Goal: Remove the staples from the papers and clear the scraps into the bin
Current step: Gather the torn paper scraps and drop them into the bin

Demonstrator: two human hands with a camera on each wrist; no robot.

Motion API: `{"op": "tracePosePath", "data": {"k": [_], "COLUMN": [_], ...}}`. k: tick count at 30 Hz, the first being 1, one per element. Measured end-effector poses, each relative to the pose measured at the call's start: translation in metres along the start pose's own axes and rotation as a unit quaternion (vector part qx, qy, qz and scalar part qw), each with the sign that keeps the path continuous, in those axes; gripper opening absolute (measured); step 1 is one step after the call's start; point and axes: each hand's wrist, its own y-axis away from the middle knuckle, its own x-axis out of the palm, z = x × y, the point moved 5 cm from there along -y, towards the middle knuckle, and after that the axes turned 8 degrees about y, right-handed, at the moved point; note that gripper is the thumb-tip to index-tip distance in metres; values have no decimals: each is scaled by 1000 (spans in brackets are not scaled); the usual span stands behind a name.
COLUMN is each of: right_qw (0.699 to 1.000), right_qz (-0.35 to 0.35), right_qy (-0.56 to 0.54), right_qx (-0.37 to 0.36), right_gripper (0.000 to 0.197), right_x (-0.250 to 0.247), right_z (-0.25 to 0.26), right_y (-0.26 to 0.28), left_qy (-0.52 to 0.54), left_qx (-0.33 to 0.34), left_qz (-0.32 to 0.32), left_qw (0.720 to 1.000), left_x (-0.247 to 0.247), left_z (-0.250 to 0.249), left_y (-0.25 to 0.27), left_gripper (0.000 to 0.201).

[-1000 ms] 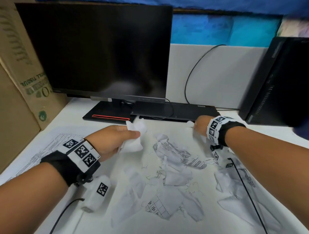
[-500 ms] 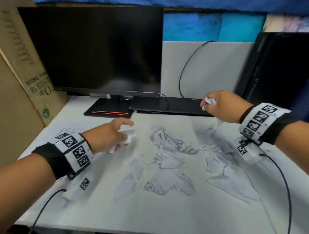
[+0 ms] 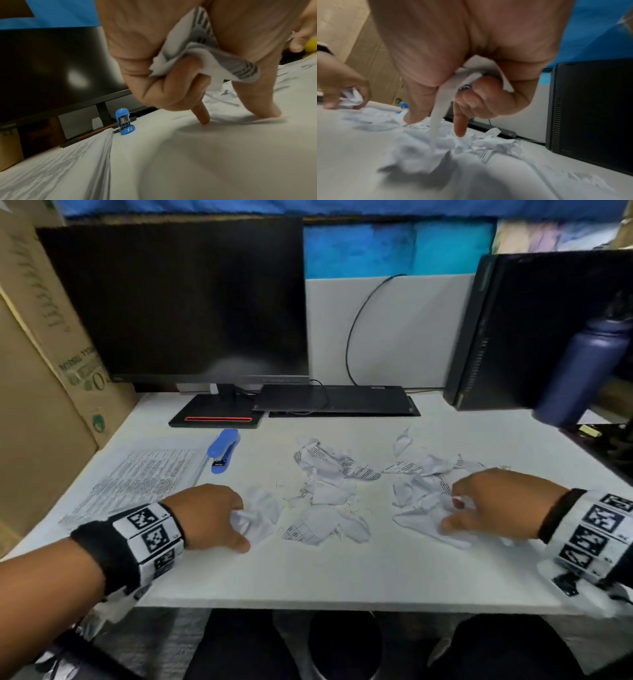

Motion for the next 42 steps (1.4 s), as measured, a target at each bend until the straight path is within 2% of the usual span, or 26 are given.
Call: {"op": "tracePosePath", "data": {"k": [2,4,11,14,16,18,22,23,25,26,28,30,31,33,36,38,39,41,42], "right_qw": [1000,998,985,984,969,933,821,811,812,813,813,854,880,905,914,914,909,892,889], "right_qz": [26,43,38,-16,-62,-108,-143,-138,-118,-101,-35,33,75,169,250,274,286,326,336], "right_qy": [-5,-40,-160,-172,-236,-339,-550,-567,-571,-574,-580,-511,-453,-347,-230,-205,-225,-270,-279], "right_qx": [11,22,57,41,43,51,48,46,25,7,-30,-89,-123,-176,-223,-220,-203,-162,-138], "right_gripper": [53,44,25,25,24,23,34,32,28,29,24,2,17,36,27,22,21,19,14], "right_x": [15,24,29,18,4,-12,-29,-30,-29,-27,-19,-9,-2,20,58,95,114,154,176], "right_z": [2,3,1,-8,-17,-21,-9,-2,17,27,53,78,89,108,127,133,133,134,134], "right_y": [-1,-3,1,4,12,26,59,64,75,79,90,101,104,107,104,90,80,56,42], "left_qy": [13,32,72,199,315,433,637,665,694,693,671,650,638,616,599,580,562,541,530], "left_qx": [-7,-14,-22,-52,-66,-53,32,53,82,87,70,47,40,16,-68,-137,-160,-183,-177], "left_qz": [-7,-6,1,-10,-15,-14,27,48,108,141,193,234,255,295,338,385,403,396,378], "left_qw": [1000,999,997,978,947,900,770,744,707,702,713,721,725,731,723,704,704,719,738], "left_x": [2,4,6,-7,-17,-24,-22,-16,3,16,48,79,94,124,173,208,223,248,258], "left_z": [-1,-4,-4,9,11,4,-38,-48,-67,-75,-90,-103,-109,-119,-121,-120,-119,-114,-111], "left_y": [-2,-2,10,15,20,28,58,67,81,85,88,87,84,76,57,44,36,10,-5], "left_gripper": [39,34,29,29,25,23,32,32,24,18,13,12,12,17,16,14,18,26,28]}}
